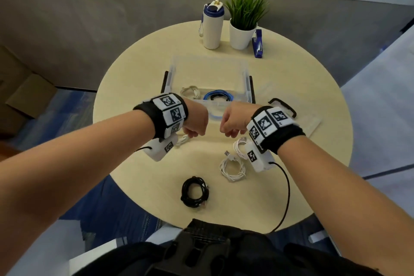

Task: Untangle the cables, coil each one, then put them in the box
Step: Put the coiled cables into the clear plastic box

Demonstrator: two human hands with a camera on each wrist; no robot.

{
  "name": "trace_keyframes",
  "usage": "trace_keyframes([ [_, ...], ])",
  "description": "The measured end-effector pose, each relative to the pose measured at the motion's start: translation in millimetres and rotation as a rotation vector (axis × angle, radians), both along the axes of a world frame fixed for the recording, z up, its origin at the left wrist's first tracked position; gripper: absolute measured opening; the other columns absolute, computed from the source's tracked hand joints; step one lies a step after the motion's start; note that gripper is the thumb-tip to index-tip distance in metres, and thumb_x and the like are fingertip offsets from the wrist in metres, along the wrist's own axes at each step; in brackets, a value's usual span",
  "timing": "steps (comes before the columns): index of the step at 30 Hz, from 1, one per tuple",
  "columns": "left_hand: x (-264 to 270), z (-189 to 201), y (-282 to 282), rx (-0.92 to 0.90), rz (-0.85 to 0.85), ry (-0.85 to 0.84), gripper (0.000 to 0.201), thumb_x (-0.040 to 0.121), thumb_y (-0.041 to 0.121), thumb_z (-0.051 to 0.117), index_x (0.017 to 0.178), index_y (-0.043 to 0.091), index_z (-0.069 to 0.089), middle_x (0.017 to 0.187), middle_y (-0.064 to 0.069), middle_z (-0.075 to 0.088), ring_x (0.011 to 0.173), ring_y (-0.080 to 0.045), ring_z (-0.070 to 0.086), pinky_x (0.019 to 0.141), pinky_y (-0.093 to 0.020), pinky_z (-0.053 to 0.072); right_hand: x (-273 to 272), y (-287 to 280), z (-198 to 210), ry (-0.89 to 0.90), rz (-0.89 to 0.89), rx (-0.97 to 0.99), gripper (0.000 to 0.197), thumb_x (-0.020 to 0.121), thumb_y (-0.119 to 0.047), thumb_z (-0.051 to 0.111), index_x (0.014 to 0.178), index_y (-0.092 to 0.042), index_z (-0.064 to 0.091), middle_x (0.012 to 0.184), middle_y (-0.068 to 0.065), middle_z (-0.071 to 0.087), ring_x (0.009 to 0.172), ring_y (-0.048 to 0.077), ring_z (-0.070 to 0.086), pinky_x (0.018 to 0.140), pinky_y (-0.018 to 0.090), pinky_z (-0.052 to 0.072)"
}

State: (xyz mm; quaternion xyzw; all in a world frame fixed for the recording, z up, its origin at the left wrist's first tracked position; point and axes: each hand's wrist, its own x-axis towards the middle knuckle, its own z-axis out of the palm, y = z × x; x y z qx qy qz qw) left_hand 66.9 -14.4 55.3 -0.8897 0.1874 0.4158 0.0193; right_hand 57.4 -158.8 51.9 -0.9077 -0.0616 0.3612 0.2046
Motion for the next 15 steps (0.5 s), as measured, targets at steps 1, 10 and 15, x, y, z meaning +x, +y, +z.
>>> trace_keyframes([
  [1,0.9,-20.4,3.6,0.103,-0.06,-0.046,0.027,0.094,0.023,0.049,0.073,0.012,0.061,0.068,0.002,0.061,0.06,-0.013,0.057,0.079,-0.03,0.051,-1.7,1.4,-7.8,-0.007,0.013,-0.069,0.012,0.086,-0.013,0.065,0.092,-0.005,0.072,0.084,0.006,0.074,0.077,0.016,0.07,0.072,0.031,0.058],
  [10,65.8,-214.0,39.4,0.338,-0.007,-0.098,0.047,0.071,0.041,0.074,0.111,0.023,0.057,0.113,-0.001,0.06,0.1,-0.029,0.062,0.08,-0.043,0.052,-17.0,-17.8,-79.2,-0.137,0.185,-0.422,0.026,0.069,-0.02,0.076,0.061,-0.013,0.052,0.064,0.006,0.06,0.06,0.027,0.063,0.069,0.04,0.058],
  [15,25.4,-172.5,38.1,0.29,0.037,-0.165,0.026,0.077,0.029,0.07,0.099,0.024,0.058,0.11,0.0,0.064,0.093,-0.026,0.066,0.082,-0.042,0.055,-50.0,-24.5,-65.3,-0.292,0.24,-0.441,0.024,0.09,-0.012,0.056,0.075,-0.015,0.036,0.065,-0.001,0.038,0.06,0.022,0.043,0.068,0.03,0.038],
])
